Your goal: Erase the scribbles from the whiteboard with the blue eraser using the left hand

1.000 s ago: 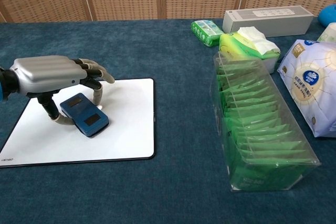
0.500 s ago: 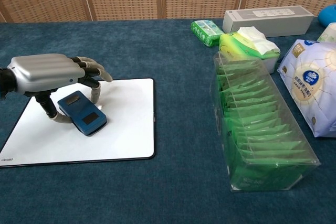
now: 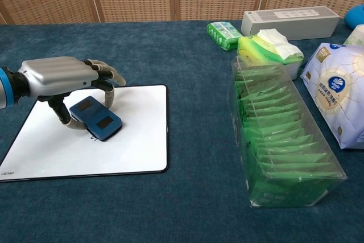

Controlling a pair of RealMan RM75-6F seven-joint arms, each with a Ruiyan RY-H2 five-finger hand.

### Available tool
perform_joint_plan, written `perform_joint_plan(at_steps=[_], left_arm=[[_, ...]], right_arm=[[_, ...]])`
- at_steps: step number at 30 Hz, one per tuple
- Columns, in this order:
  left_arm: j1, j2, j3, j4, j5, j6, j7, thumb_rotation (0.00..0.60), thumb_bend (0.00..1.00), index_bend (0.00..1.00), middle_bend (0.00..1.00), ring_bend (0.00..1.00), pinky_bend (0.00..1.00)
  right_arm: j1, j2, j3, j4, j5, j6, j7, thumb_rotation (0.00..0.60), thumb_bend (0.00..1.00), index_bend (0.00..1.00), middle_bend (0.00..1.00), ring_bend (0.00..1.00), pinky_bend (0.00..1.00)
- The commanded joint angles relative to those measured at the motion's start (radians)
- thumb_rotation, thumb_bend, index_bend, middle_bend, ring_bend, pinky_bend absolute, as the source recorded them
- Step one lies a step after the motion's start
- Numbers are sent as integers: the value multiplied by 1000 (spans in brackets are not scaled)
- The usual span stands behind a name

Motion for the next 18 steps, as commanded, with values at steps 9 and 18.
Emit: perform_joint_plan(at_steps=[9, 18], left_arm=[[11, 49, 39, -82, 18, -9, -1, 600, 280, 698, 142, 0, 0], [14, 50, 28, -79, 6, -4, 13, 600, 280, 699, 142, 0, 0]], right_arm=[[4, -4, -1, 0, -4, -6, -3, 600, 230, 147, 107, 0, 34], [5, -5, 0, 1, -3, -8, -4, 600, 230, 144, 106, 0, 35]])
